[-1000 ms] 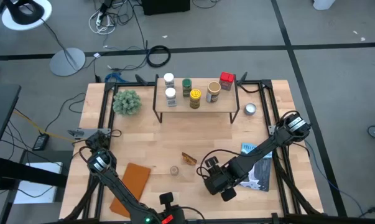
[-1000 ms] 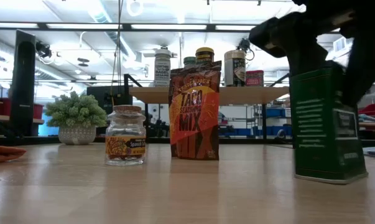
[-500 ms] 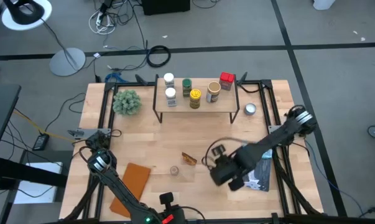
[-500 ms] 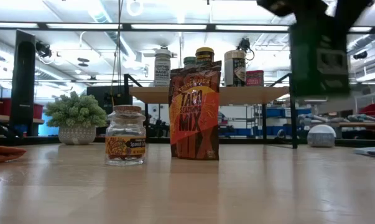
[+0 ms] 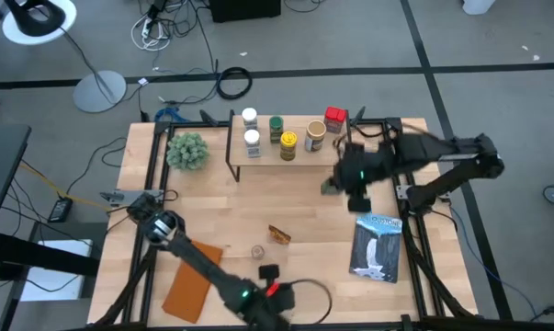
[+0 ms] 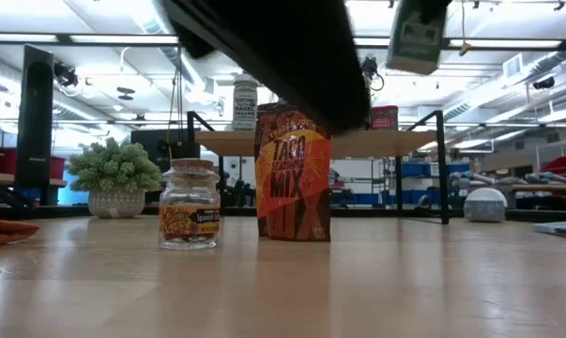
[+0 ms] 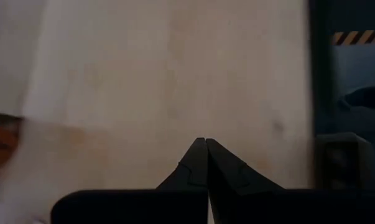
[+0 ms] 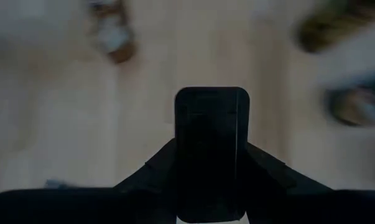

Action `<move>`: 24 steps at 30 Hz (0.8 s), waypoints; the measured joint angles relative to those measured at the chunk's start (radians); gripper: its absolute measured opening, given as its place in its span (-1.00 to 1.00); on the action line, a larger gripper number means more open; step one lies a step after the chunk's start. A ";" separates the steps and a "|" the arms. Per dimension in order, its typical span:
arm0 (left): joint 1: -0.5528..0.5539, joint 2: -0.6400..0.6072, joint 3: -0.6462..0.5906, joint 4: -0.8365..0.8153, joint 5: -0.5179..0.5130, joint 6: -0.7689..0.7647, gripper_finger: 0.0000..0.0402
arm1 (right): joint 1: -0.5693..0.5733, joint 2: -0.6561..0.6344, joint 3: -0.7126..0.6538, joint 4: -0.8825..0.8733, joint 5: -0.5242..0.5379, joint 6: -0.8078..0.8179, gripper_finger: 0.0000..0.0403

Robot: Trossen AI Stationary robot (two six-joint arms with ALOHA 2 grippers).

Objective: Shelf spices
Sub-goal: Put the black seasoning can on the shelf

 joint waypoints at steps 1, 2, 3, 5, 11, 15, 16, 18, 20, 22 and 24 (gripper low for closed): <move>0.016 0.000 0.000 -0.001 0.008 0.020 -1.00 | -0.042 -0.005 0.000 -0.002 0.001 -0.024 -0.38; 0.031 0.000 0.000 0.001 0.010 0.043 -1.00 | -0.083 -0.005 0.001 -0.009 0.001 -0.051 -0.38; 0.045 -0.002 0.000 0.000 0.015 0.068 -1.00 | -0.123 -0.001 0.001 -0.024 0.000 -0.078 -0.38; 0.072 -0.005 0.000 0.004 0.034 0.116 -1.00 | -0.202 0.015 0.001 -0.055 -0.011 -0.134 -0.38; 0.142 -0.032 0.000 -0.019 0.055 0.258 -1.00 | -0.432 0.061 0.000 -0.039 -0.034 -0.309 -0.38; 0.188 -0.040 -0.004 -0.011 0.086 0.320 -1.00 | -0.573 0.103 0.000 -0.001 -0.110 -0.389 -0.38; 0.199 -0.041 -0.007 -0.004 0.090 0.333 -1.00 | -0.602 0.113 0.000 0.004 -0.128 -0.405 -0.38; 0.215 -0.041 -0.009 -0.016 0.097 0.339 -1.00 | -0.649 0.133 0.000 0.010 -0.153 -0.423 -0.38; 0.226 -0.041 -0.010 -0.013 0.108 0.340 -1.00 | -0.679 0.149 0.000 0.006 -0.165 -0.432 -0.38; 0.233 -0.041 -0.010 0.000 0.111 0.341 -1.00 | -0.700 0.157 0.000 0.006 -0.178 -0.442 -0.38; 0.237 -0.041 -0.010 0.009 0.112 0.354 -1.00 | -0.709 0.158 0.000 0.019 -0.203 -0.457 -0.38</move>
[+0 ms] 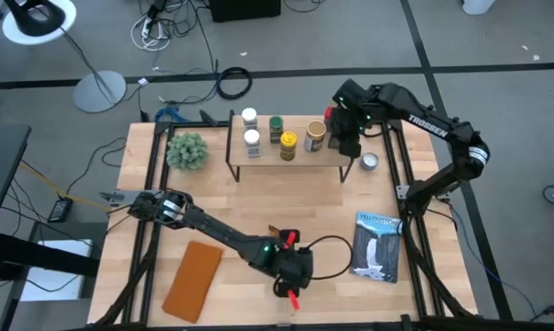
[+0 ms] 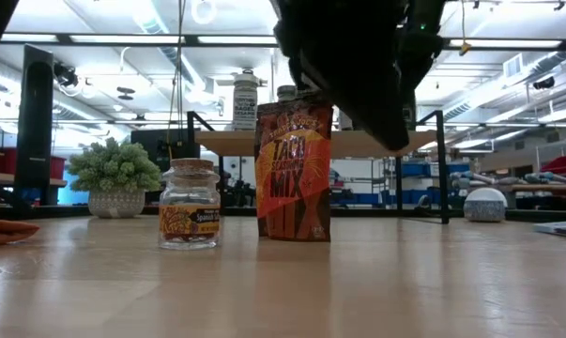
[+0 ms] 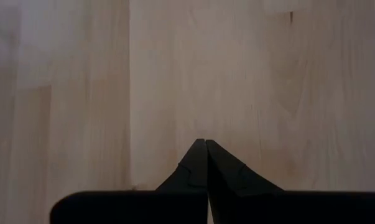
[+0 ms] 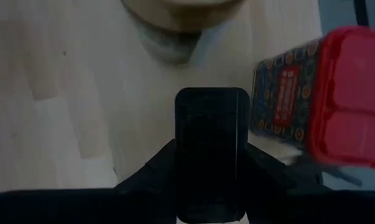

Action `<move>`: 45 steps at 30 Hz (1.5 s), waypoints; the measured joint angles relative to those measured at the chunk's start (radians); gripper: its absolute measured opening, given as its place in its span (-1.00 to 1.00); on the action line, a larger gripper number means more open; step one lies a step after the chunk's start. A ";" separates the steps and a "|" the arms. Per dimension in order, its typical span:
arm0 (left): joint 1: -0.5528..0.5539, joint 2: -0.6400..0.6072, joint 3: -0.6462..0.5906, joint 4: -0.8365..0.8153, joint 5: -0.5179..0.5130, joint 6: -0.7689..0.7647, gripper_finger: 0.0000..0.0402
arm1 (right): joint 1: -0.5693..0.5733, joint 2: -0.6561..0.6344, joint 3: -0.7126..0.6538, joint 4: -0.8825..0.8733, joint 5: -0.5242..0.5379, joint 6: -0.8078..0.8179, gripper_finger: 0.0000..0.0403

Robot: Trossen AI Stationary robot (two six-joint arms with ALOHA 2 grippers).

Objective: Shelf spices
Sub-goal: Put the black seasoning can on the shelf, then put the orange seasoning bag on the shelf

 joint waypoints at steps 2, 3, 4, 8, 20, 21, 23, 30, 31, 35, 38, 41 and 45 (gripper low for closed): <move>0.003 0.000 0.000 0.030 0.003 0.011 -1.00 | -0.002 0.001 0.000 0.037 -0.019 -0.003 -0.30; 0.004 0.000 0.000 0.040 0.013 0.012 -1.00 | -0.001 0.001 0.000 0.047 -0.018 -0.003 -0.19; 0.004 0.000 0.000 0.045 0.025 0.012 -1.00 | -0.001 0.001 0.000 0.051 -0.017 -0.003 -0.06; 0.005 0.001 0.000 0.045 0.036 0.012 -1.00 | 0.000 0.000 0.000 0.050 -0.014 -0.002 0.37; 0.029 0.001 0.000 0.061 0.034 0.043 -1.00 | 0.000 -0.084 0.071 -0.055 0.028 0.065 0.52; 0.035 0.001 0.000 0.075 0.031 0.048 -1.00 | 0.002 -0.099 0.092 -0.084 0.036 0.081 0.51; 0.045 0.001 0.000 0.127 0.025 0.078 -1.00 | 0.014 -0.133 0.126 -0.127 0.035 0.127 0.51; 0.088 0.001 0.000 0.412 0.090 0.231 -1.00 | 0.158 -0.282 0.117 -0.186 0.005 0.325 0.51; 0.097 0.001 0.000 0.431 0.094 0.239 -1.00 | 0.192 -0.302 0.106 -0.194 0.016 0.350 0.51; 0.129 0.001 0.000 0.465 0.098 0.252 -1.00 | 0.345 -0.409 0.020 -0.197 0.107 0.489 0.51; 0.153 0.001 0.000 0.519 0.136 0.266 -1.00 | 0.462 -0.502 -0.084 -0.192 0.143 0.616 0.51; 0.174 0.000 -0.053 0.651 0.181 0.270 -1.00 | 0.578 -0.595 -0.206 -0.178 0.155 0.758 0.51; 0.204 -0.014 -0.165 0.788 0.210 0.242 -1.00 | 0.739 -0.710 -0.372 -0.107 0.184 0.932 0.51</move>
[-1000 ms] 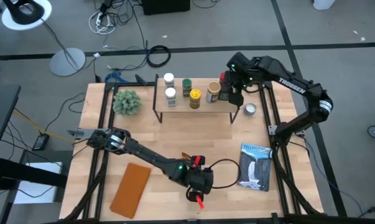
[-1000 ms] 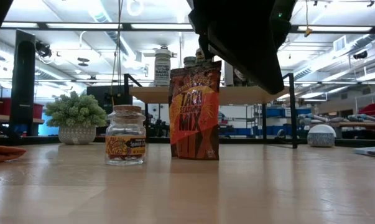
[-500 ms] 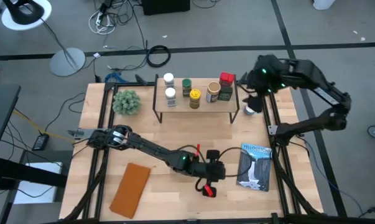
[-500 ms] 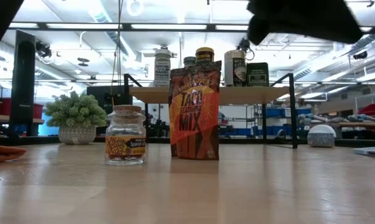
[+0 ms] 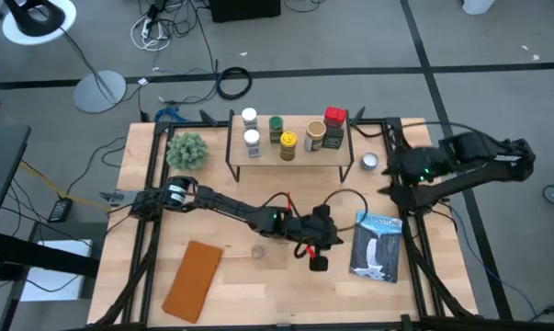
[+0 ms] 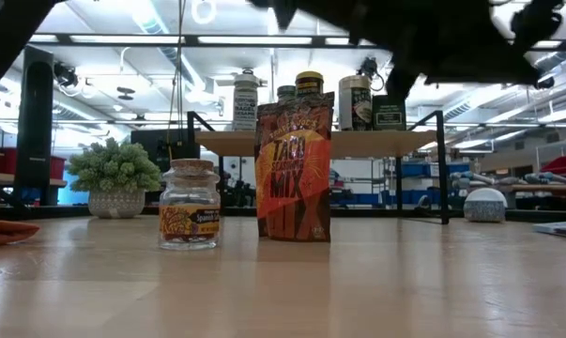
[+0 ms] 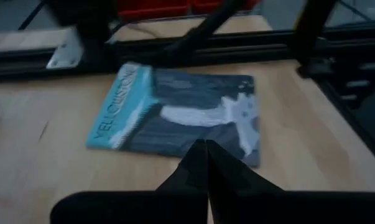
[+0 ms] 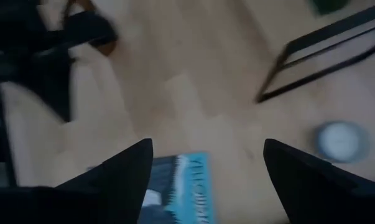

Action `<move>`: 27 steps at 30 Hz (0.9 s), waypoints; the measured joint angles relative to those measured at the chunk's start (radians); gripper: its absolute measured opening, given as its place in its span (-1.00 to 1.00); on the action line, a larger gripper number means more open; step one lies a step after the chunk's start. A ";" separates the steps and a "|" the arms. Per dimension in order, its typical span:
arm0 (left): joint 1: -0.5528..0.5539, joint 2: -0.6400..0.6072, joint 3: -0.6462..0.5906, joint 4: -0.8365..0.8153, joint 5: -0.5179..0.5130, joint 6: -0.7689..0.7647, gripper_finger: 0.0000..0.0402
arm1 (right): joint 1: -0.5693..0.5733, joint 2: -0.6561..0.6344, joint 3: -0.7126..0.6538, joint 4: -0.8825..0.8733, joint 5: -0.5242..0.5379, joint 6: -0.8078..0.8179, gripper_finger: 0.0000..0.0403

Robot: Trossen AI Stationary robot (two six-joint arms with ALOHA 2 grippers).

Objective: Shelf spices
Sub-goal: Put the orange seasoning bag on the shelf

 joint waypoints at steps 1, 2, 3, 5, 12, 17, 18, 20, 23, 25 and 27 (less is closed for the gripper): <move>0.007 -0.014 -0.033 0.017 0.002 -0.017 -1.00 | 0.038 -0.023 -0.038 0.030 0.005 0.039 0.51; 0.013 -0.031 -0.067 0.024 0.005 -0.023 -1.00 | 0.077 -0.041 -0.077 0.064 0.011 0.073 0.51; 0.019 -0.048 -0.099 0.055 0.008 -0.025 -1.00 | 0.112 -0.055 -0.115 0.103 0.019 0.095 0.51; 0.026 -0.099 -0.178 0.118 0.009 -0.024 -1.00 | 0.181 -0.067 -0.188 0.197 0.034 0.121 0.51; 0.073 -0.401 -0.568 0.342 -0.007 -0.027 -1.00 | 0.365 0.028 -0.385 0.581 0.129 0.124 0.51; 0.065 -0.656 -0.829 0.406 -0.049 -0.024 -1.00 | 0.463 0.178 -0.417 0.769 0.272 0.121 0.51; 0.065 -0.708 -0.870 0.406 -0.053 -0.024 -1.00 | 0.478 0.215 -0.418 0.798 0.305 0.119 0.51; 0.061 -0.797 -0.943 0.405 -0.055 -0.025 -1.00 | 0.497 0.295 -0.418 0.881 0.365 0.103 0.51; 0.048 -0.909 -1.033 0.401 -0.028 -0.027 -1.00 | 0.501 0.418 -0.418 1.016 0.403 0.043 0.51; 0.039 -0.956 -1.075 0.412 -0.019 -0.050 -1.00 | 0.493 0.492 -0.418 1.096 0.406 0.023 0.51; 0.029 -0.982 -1.123 0.399 -0.024 -0.087 -1.00 | 0.482 0.557 -0.418 1.177 0.406 0.022 0.51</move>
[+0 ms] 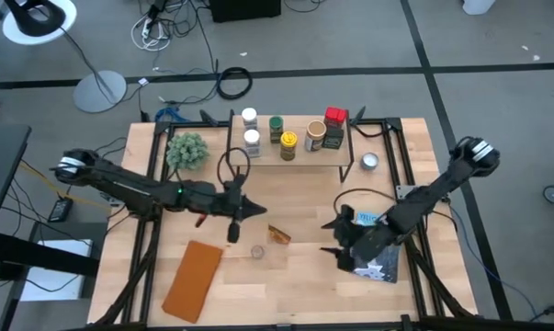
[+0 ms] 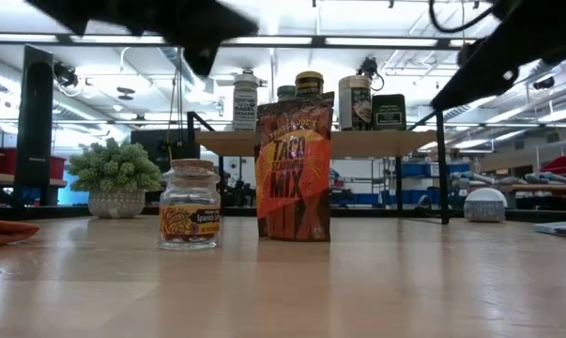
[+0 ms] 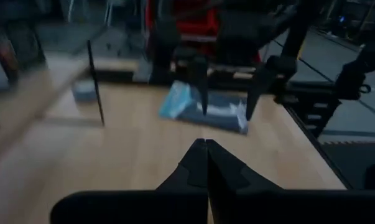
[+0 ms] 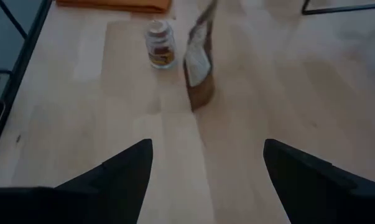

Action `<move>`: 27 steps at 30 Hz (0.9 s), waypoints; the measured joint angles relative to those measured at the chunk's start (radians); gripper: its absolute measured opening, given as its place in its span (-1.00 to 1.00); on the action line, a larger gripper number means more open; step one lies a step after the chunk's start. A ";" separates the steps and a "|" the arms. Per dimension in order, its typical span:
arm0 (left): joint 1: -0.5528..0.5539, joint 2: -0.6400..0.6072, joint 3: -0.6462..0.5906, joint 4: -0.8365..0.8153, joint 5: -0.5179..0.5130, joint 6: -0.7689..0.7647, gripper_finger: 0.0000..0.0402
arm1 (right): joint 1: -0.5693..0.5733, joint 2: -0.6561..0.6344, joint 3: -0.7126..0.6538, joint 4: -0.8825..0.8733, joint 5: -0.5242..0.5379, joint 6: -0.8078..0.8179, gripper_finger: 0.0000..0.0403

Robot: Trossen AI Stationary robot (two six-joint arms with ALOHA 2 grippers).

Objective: Shelf spices
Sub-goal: Put the orange seasoning bag on the shelf

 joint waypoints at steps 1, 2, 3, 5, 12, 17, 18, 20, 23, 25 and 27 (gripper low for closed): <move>-0.006 0.001 -0.015 0.000 -0.003 -0.028 -1.00 | -0.006 0.027 0.000 0.038 0.000 0.000 0.51; -0.017 0.002 -0.029 0.003 -0.003 -0.057 -1.00 | -0.012 0.051 0.000 0.069 0.000 -0.002 0.51; -0.034 0.002 -0.045 0.003 -0.005 -0.081 -1.00 | -0.019 0.072 0.000 0.097 0.000 -0.004 0.51; -0.081 0.020 -0.063 0.041 -0.055 -0.126 -1.00 | -0.030 0.107 0.000 0.146 0.000 -0.005 0.51; -0.253 0.080 -0.071 0.110 -0.297 -0.152 -1.00 | -0.038 0.164 0.000 0.199 -0.021 0.023 0.51; -0.269 0.080 -0.072 0.109 -0.321 -0.196 -1.00 | -0.036 0.166 0.000 0.254 -0.050 0.031 0.51; -0.269 0.080 -0.072 0.111 -0.324 -0.197 -1.00 | -0.036 0.166 0.000 0.278 -0.051 0.028 0.51; -0.268 0.080 -0.072 0.115 -0.325 -0.197 -1.00 | -0.043 0.166 0.000 0.325 -0.052 0.015 0.51; -0.264 0.080 -0.072 0.113 -0.330 -0.197 -1.00 | -0.068 0.166 0.001 0.378 -0.052 -0.003 0.51; -0.263 0.080 -0.072 0.114 -0.332 -0.197 -1.00 | -0.089 0.166 0.001 0.414 -0.052 -0.025 0.51; -0.263 0.080 -0.072 0.114 -0.332 -0.197 -1.00 | -0.110 0.166 0.001 0.433 -0.052 -0.042 0.51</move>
